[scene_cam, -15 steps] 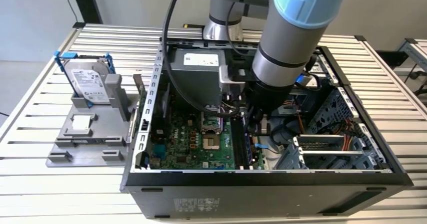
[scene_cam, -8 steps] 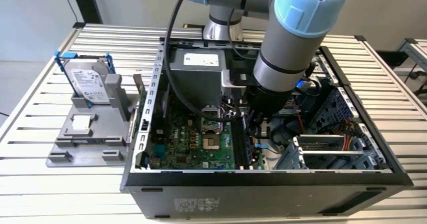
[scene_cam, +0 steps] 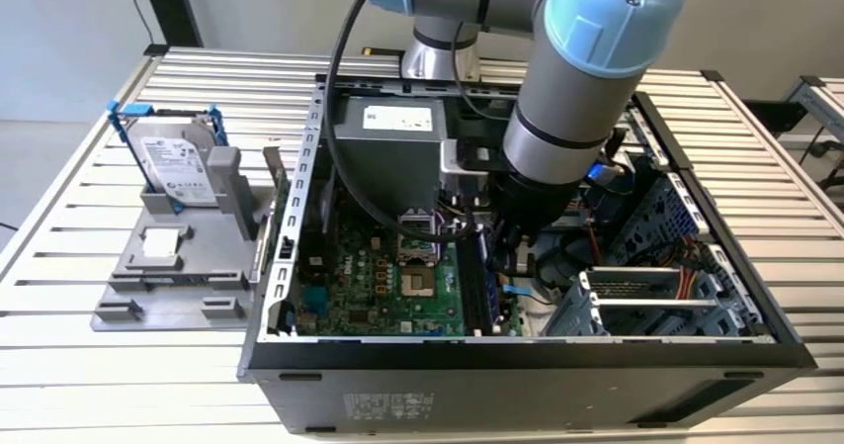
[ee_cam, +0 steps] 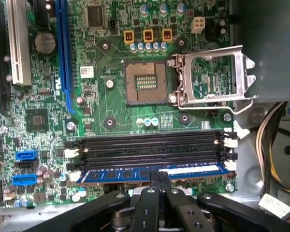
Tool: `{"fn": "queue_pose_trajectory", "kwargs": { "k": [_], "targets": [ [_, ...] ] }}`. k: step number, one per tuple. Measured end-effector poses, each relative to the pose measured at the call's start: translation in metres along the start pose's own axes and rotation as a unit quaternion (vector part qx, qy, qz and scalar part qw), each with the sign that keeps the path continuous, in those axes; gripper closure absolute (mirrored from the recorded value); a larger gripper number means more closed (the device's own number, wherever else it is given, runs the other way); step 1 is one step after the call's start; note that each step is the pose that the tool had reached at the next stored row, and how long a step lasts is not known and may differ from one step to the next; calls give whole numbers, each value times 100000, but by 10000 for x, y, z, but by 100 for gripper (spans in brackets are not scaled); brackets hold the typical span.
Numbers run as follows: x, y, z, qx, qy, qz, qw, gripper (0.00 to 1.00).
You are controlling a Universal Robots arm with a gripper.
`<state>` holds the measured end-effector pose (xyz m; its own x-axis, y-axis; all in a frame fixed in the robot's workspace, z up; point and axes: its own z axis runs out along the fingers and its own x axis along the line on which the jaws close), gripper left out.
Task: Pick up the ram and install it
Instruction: 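Press down the ram until it locks into place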
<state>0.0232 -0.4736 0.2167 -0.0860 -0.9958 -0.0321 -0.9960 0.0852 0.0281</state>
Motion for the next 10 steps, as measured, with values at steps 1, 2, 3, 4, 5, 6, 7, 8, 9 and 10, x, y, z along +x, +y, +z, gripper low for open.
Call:
{"fn": "queue_pose_trajectory", "kwargs": {
  "k": [1,2,3,4,5,6,7,8,9,10],
  "targets": [
    [-6,0,-13,-12,6,10,100000,100],
    [1,1,-16,4,-205,10,100000,100],
    [4,1,-22,14,-319,7,99999,100],
    [4,2,-34,16,-370,3,99999,100],
    [5,1,-48,5,-425,-4,99999,100],
    [6,1,-62,2,-452,-4,99999,100],
    [7,1,-88,-21,-376,-14,99999,100],
    [6,3,-137,-62,-323,-7,99999,100],
    [5,4,-181,-65,-335,-2,99999,100],
    [3,6,-226,-67,-339,1,99999,100]
  ]
}}
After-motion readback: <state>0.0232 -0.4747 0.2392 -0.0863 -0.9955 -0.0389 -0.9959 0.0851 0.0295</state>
